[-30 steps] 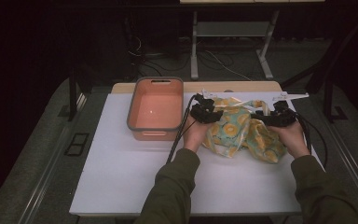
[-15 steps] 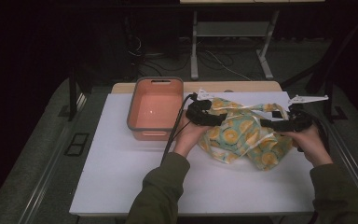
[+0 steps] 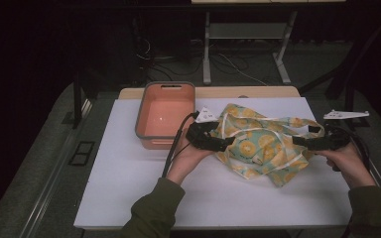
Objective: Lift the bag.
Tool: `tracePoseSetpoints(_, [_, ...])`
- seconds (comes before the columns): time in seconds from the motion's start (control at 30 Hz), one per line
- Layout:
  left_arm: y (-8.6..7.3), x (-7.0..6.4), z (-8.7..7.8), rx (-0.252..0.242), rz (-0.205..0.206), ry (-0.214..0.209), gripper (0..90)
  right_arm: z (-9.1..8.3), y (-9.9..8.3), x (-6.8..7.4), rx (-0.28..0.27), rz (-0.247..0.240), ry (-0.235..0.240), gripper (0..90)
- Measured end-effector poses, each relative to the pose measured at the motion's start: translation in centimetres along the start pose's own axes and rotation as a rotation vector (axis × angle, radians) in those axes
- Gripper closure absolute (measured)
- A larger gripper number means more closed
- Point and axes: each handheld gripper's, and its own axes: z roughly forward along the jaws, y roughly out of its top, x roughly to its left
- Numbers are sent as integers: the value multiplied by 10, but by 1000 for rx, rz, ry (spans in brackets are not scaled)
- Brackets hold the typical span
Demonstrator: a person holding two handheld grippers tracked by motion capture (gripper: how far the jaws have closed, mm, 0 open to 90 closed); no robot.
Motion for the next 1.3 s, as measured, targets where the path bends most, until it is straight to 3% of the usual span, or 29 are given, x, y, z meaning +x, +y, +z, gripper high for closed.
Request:
tracePoseSetpoints(0.17, [-14,-2,-18,5,10,3,211,-20,-3,-3,21,-18,-68,7])
tracePoseSetpoints(0.37, [-35,1,-36,18,2,20,210,-18,-25,-15,89,-1,-82,7])
tracePoseSetpoints(0.6, [-56,5,-60,15,-7,23,192,-34,-24,-26,22,12,-119,6])
tracePoseSetpoints(0.67, [-61,7,-66,20,-8,29,185,-42,-19,-22,-2,-7,-105,6])
tracePoseSetpoints(0.83, [-77,13,-83,21,-14,32,150,-59,-14,-16,6,-56,-173,7])
tracePoseSetpoints(0.9, [-84,16,-91,18,-21,33,139,-62,-19,-14,29,-77,-179,7])
tracePoseSetpoints(0.93, [-88,18,-94,19,-26,35,138,-61,-22,-11,53,-80,-152,7])
tracePoseSetpoints(1.03, [-98,23,-101,42,-34,50,135,-46,-40,-2,170,-106,-109,7])
tracePoseSetpoints(1.1, [-104,25,-104,47,-49,57,135,-36,-54,-4,222,-98,-121,7])
tracePoseSetpoints(1.23, [-110,26,-109,49,-55,72,132,-41,-69,-19,219,-34,-145,7])
tracePoseSetpoints(1.3, [-113,27,-112,50,-55,79,131,-47,-77,-23,211,-28,-154,7])
